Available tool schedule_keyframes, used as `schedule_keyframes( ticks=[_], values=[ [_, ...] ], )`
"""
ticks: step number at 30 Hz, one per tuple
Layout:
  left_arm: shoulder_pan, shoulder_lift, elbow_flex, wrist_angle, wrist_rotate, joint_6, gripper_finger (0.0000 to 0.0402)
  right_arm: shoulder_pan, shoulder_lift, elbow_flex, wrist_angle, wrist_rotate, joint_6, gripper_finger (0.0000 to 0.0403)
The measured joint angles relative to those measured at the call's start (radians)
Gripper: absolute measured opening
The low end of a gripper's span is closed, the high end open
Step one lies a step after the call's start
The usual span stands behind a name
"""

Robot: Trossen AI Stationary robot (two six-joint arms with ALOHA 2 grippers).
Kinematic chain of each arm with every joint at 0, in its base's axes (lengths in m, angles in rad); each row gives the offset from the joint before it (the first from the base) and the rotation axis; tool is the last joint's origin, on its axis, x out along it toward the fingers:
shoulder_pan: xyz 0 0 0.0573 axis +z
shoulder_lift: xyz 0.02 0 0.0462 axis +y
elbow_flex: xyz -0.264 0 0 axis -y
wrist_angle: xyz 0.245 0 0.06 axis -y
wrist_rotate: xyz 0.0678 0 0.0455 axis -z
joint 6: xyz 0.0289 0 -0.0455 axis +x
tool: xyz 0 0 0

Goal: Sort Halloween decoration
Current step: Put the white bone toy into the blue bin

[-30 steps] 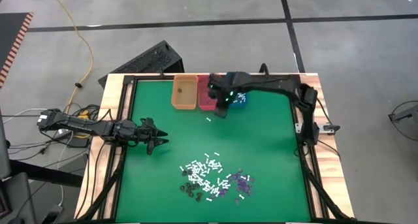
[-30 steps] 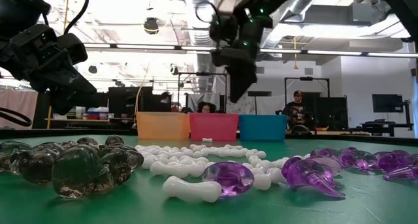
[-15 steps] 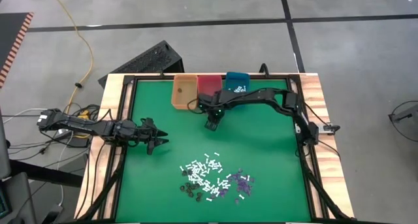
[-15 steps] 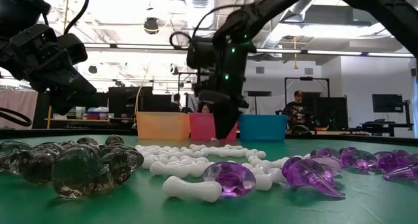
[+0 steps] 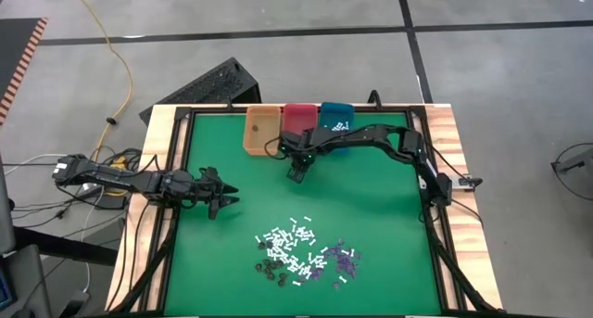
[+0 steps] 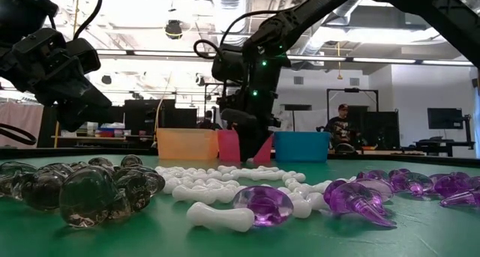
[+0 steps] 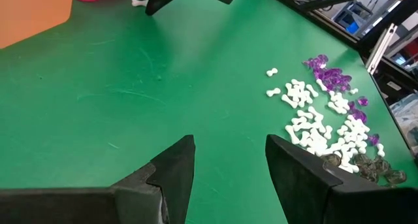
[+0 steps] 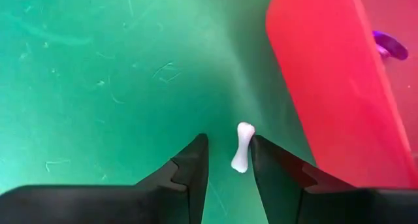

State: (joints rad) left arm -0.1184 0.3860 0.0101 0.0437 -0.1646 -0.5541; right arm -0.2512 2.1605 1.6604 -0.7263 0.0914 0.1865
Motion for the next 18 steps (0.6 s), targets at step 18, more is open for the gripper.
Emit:
schedule_keyframes(
  ticks=[18],
  values=[
    [0.000, 0.000, 0.000, 0.000, 0.000, -0.002, 0.0179, 0.048, -0.001, 0.000, -0.049, -0.009, -0.003, 0.0021]
  ],
)
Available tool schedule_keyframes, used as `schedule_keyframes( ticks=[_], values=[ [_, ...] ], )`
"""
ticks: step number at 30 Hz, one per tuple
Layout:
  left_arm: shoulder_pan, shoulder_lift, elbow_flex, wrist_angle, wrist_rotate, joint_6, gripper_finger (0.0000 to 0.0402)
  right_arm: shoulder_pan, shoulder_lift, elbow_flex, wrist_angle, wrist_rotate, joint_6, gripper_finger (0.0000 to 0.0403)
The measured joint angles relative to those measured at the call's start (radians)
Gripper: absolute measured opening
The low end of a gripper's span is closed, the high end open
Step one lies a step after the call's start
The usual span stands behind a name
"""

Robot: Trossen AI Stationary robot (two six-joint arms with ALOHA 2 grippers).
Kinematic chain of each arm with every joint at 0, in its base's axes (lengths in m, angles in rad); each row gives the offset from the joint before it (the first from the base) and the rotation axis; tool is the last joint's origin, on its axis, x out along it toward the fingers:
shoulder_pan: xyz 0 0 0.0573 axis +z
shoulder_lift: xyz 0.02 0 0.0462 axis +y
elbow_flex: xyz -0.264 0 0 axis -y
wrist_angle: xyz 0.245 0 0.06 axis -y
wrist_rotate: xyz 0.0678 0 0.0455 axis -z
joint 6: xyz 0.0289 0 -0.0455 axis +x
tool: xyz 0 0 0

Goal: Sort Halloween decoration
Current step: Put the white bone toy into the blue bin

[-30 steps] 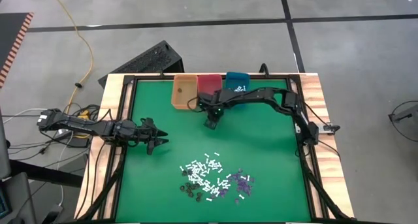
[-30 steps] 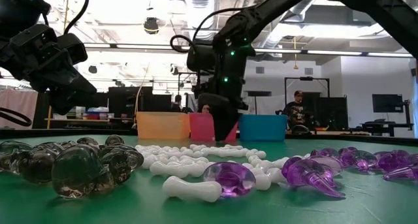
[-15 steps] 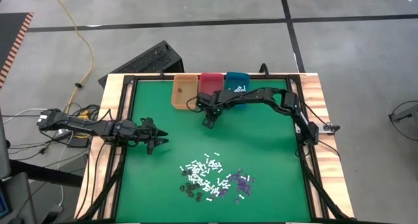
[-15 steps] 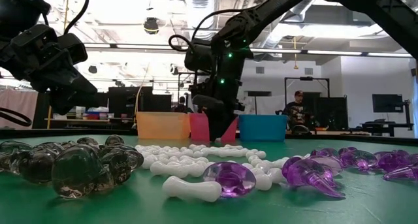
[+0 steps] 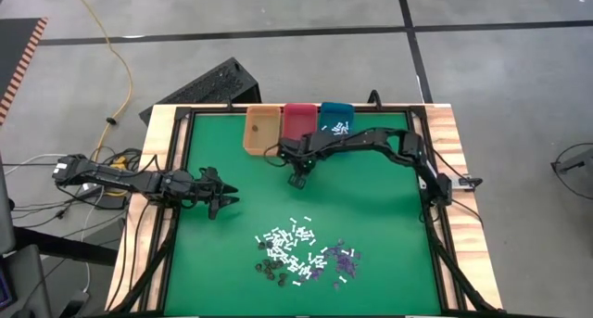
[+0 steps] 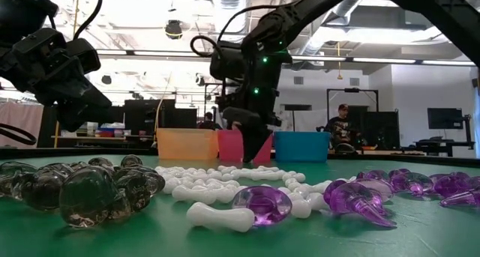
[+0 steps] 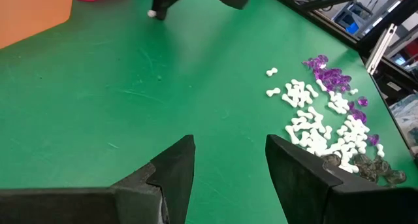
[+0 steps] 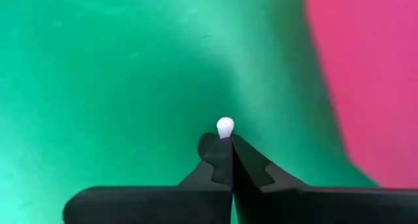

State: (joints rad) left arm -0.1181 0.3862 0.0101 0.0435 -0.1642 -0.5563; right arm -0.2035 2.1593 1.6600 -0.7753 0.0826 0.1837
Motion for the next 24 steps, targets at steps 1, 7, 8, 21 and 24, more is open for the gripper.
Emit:
schedule_keyframes(
  ticks=[1, 7, 8, 21, 24],
  values=[
    [0.000, 0.000, 0.000, 0.000, 0.000, -0.003, 0.0179, 0.009, 0.000, 0.000, -0.005, 0.000, 0.000, 0.0022],
    [0.000, 0.000, 0.000, 0.000, 0.002, -0.007, 0.0179, 0.044, -0.012, 0.002, -0.070, -0.001, 0.000, 0.0017],
    [0.000, 0.000, 0.000, 0.000, 0.003, -0.007, 0.0179, 0.048, -0.015, 0.003, -0.095, -0.007, 0.000, 0.0017],
    [0.000, 0.000, 0.000, 0.000, 0.005, -0.006, 0.0179, 0.016, -0.171, 0.015, -0.337, -0.008, -0.089, 0.0017],
    [0.000, 0.000, 0.000, -0.001, 0.011, -0.006, 0.0179, -0.043, -0.235, 0.015, -0.363, -0.002, -0.109, 0.0017]
  ],
)
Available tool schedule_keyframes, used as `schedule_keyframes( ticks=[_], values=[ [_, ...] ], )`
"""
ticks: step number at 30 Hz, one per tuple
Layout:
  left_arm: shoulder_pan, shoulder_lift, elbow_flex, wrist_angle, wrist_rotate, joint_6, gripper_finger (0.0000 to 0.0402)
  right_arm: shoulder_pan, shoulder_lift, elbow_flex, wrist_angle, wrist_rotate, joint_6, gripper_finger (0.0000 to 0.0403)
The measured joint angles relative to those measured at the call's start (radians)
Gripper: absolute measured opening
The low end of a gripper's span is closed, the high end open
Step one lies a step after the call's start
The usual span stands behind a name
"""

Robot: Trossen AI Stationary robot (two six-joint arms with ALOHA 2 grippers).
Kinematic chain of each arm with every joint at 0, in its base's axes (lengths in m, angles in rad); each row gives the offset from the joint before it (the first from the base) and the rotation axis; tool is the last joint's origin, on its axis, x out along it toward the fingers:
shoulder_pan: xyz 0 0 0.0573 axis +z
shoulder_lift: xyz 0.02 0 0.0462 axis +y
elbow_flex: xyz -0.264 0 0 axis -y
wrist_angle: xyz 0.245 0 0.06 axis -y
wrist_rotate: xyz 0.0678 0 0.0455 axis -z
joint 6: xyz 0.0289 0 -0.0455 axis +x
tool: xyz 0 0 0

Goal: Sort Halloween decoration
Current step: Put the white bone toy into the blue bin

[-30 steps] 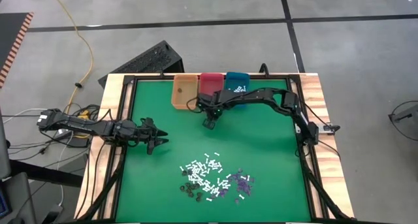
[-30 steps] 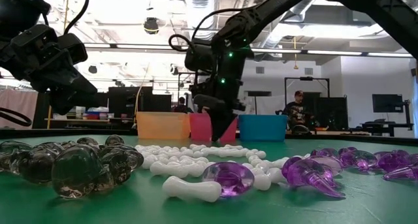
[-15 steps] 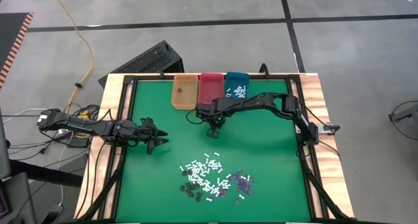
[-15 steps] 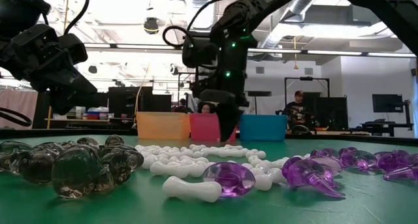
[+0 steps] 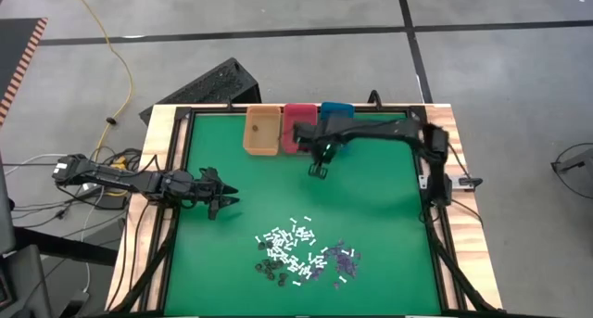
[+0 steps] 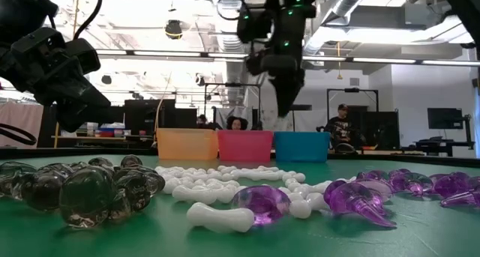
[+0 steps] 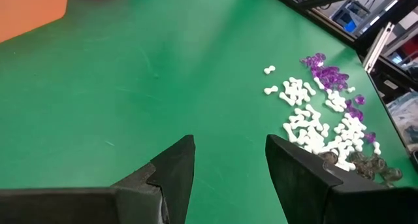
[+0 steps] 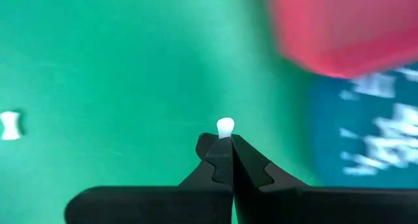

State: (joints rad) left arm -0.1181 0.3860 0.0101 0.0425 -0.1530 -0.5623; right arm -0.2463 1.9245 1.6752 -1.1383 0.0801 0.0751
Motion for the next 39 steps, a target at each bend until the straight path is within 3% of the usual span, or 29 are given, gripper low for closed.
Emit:
schedule_keyframes(
  ticks=[5, 10, 15, 23, 28, 31, 35, 39],
  values=[
    [0.000, 0.000, 0.000, 0.000, 0.000, 0.000, 0.0179, -0.138, -0.069, 0.000, -0.027, 0.029, 0.000, 0.0017],
    [0.000, 0.000, 0.000, 0.000, 0.000, -0.001, 0.0179, -0.265, -0.051, 0.001, -0.012, 0.054, -0.016, 0.0023],
    [0.000, 0.000, 0.000, 0.000, 0.000, -0.001, 0.0179, -0.336, -0.018, -0.016, 0.037, 0.057, -0.024, 0.0079],
    [0.000, 0.000, 0.000, 0.000, -0.001, -0.001, 0.0179, -0.346, -0.032, -0.018, 0.054, 0.023, -0.031, 0.0148],
    [0.000, 0.000, 0.000, 0.000, -0.002, 0.000, 0.0179, -0.273, -0.033, -0.018, 0.057, -0.285, -0.038, 0.0146],
    [0.000, 0.000, 0.000, 0.000, -0.003, 0.000, 0.0179, -0.167, -0.033, -0.018, 0.085, -0.387, -0.061, 0.0138],
    [0.000, 0.000, 0.000, 0.000, -0.004, 0.000, 0.0179, 0.007, -0.030, -0.018, 0.122, -0.363, -0.047, 0.0132],
    [0.000, 0.000, 0.000, 0.000, -0.004, 0.000, 0.0179, 0.187, 0.006, -0.018, 0.165, -0.153, 0.045, 0.0132]
  ],
)
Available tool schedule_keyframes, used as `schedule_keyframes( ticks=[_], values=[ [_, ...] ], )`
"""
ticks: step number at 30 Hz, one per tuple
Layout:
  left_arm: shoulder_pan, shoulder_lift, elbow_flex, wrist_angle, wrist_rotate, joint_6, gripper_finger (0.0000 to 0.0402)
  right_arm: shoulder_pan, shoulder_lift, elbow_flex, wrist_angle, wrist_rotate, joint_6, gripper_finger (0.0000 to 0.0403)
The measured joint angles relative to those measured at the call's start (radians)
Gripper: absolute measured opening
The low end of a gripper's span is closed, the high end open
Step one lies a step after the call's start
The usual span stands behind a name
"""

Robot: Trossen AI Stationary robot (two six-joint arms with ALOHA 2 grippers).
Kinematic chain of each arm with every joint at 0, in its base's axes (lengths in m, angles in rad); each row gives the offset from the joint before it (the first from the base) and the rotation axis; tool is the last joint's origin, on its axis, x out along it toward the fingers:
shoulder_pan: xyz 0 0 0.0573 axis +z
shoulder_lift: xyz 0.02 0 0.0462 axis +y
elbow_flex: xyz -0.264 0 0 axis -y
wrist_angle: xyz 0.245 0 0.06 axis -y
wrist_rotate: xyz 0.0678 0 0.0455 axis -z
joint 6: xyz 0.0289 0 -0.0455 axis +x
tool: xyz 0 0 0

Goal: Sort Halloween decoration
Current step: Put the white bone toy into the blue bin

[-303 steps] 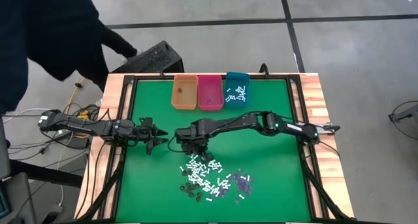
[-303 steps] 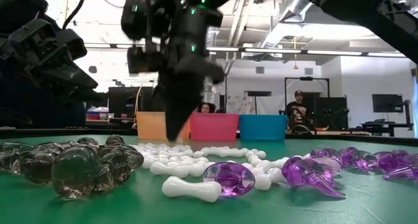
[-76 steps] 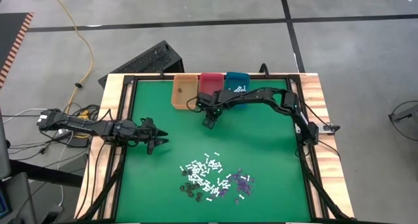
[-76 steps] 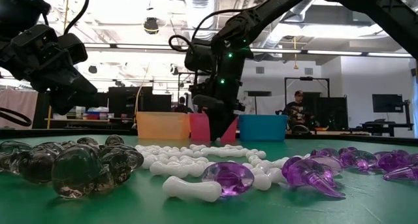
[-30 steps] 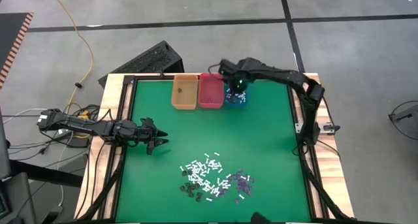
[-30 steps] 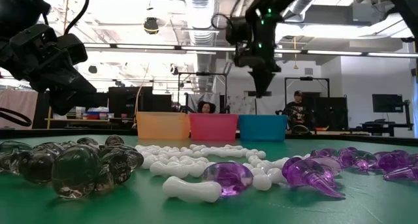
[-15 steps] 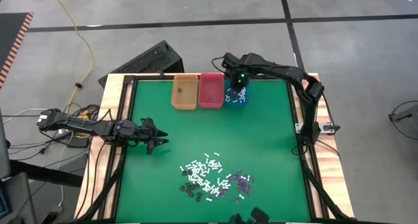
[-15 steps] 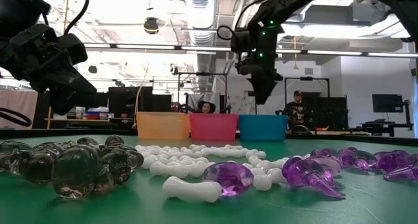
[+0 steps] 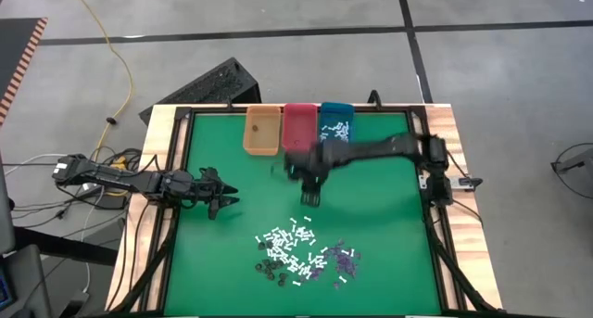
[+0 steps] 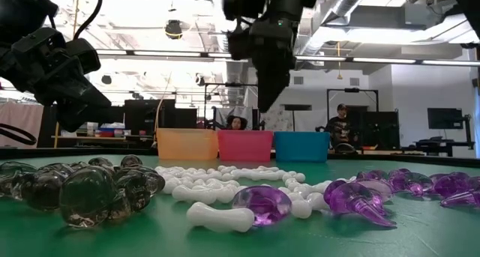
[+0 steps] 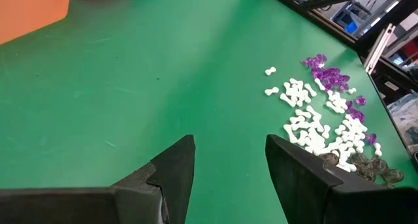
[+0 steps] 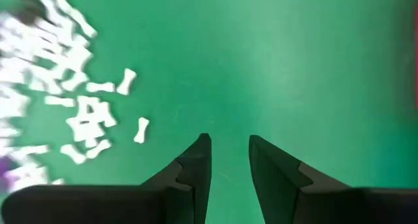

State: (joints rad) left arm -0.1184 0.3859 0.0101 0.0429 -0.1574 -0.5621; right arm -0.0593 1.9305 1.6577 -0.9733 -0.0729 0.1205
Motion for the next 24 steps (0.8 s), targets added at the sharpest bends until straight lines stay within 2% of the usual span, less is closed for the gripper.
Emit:
schedule_keyframes(
  ticks=[3, 9, 15, 24],
  values=[
    [0.000, 0.000, 0.000, 0.000, 0.000, 0.004, 0.0179, 0.102, 0.037, 0.000, 0.003, 0.093, 0.068, 0.0132],
    [0.000, 0.000, 0.000, 0.000, 0.004, 0.004, 0.0179, 0.187, 0.136, 0.000, 0.055, 0.074, 0.161, 0.0132],
    [0.000, 0.000, 0.000, 0.000, 0.004, 0.004, 0.0179, 0.202, 0.184, 0.000, 0.074, 0.069, 0.181, 0.0133],
    [0.000, 0.000, 0.000, 0.000, 0.004, 0.019, 0.0179, 0.190, 0.185, -0.012, 0.077, 0.068, 0.216, 0.0133]
  ],
)
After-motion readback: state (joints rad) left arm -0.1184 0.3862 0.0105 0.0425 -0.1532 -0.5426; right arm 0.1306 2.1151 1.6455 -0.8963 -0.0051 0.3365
